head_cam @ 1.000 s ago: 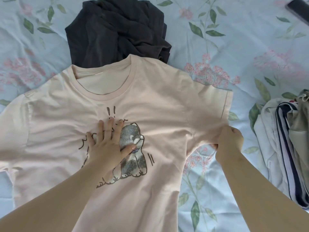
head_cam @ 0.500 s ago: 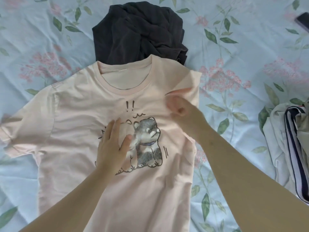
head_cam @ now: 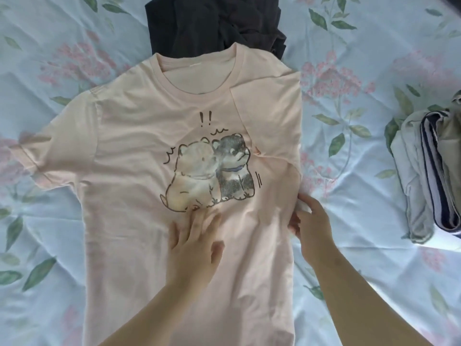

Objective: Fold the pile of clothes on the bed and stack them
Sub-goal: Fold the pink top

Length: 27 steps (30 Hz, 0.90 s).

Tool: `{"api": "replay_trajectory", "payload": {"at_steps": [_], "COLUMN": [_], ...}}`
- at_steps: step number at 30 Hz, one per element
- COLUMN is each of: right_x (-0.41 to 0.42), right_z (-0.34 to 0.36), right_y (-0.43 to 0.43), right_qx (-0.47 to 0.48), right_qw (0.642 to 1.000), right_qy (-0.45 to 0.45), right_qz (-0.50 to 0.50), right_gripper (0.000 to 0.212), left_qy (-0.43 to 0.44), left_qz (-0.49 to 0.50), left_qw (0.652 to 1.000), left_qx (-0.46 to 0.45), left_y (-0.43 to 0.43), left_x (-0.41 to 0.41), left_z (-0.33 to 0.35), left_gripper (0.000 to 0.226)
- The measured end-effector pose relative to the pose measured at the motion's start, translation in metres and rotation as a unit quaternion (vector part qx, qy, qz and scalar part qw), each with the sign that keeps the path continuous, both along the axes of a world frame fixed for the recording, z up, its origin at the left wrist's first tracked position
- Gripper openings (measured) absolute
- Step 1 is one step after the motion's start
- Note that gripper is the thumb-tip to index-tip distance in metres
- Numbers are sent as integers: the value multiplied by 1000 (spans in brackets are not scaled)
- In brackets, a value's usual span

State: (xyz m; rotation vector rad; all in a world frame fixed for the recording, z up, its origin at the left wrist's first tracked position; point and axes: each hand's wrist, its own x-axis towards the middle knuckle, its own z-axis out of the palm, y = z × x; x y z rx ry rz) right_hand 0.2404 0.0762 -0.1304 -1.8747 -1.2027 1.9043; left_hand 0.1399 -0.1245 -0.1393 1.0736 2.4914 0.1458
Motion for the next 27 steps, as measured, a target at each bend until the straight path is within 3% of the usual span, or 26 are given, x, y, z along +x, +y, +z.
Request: {"api": "replay_trajectory", "payload": {"at_steps": [4, 7, 9, 12, 14, 19, 22, 23, 24, 25, 26, 27], "right_x": [-4, -8, -7, 3, 18, 60, 69, 71, 72, 74, 77, 79], "right_z": [3, -1, 1, 7, 11, 17, 28, 27, 26, 24, 26, 26], "right_y": [9, 15, 16, 15, 13, 13, 17, 18, 18, 20, 21, 21], "right_qx": [-75, -100, -112, -133, -165, -164, -86, -33, 15, 25, -7, -54], "right_qw": [993, 984, 982, 979, 970, 928, 859, 851, 868, 911, 952, 972], "right_qy": [55, 54, 68, 146, 164, -5, -115, -144, -150, -117, -45, 45], "right_qz": [78, 138, 138, 53, 68, 336, 491, 504, 473, 395, 302, 225], "right_gripper": [16, 20, 20, 24, 25, 41, 18, 20, 21, 19, 17, 23], "left_qy": [-35, -11, -7, -1, 0, -18, -24, -26, -29, -32, -37, -40], "left_qz": [41, 21, 8, 4, 6, 10, 10, 13, 17, 23, 30, 36], "left_qw": [998, 998, 997, 996, 996, 995, 994, 993, 992, 992, 990, 989], "left_qx": [-38, -60, -78, -85, -90, -99, -110, -115, -119, -124, -131, -138], "left_y": [-20, -25, -27, -29, -29, -25, -22, -21, -20, -18, -16, -14], "left_x": [13, 9, 7, 7, 7, 6, 6, 6, 6, 7, 8, 9], "left_z": [-12, -20, -22, -22, -23, -23, -20, -18, -17, -15, -14, -13], "left_gripper": [62, 64, 65, 66, 66, 67, 67, 67, 67, 67, 67, 67]}}
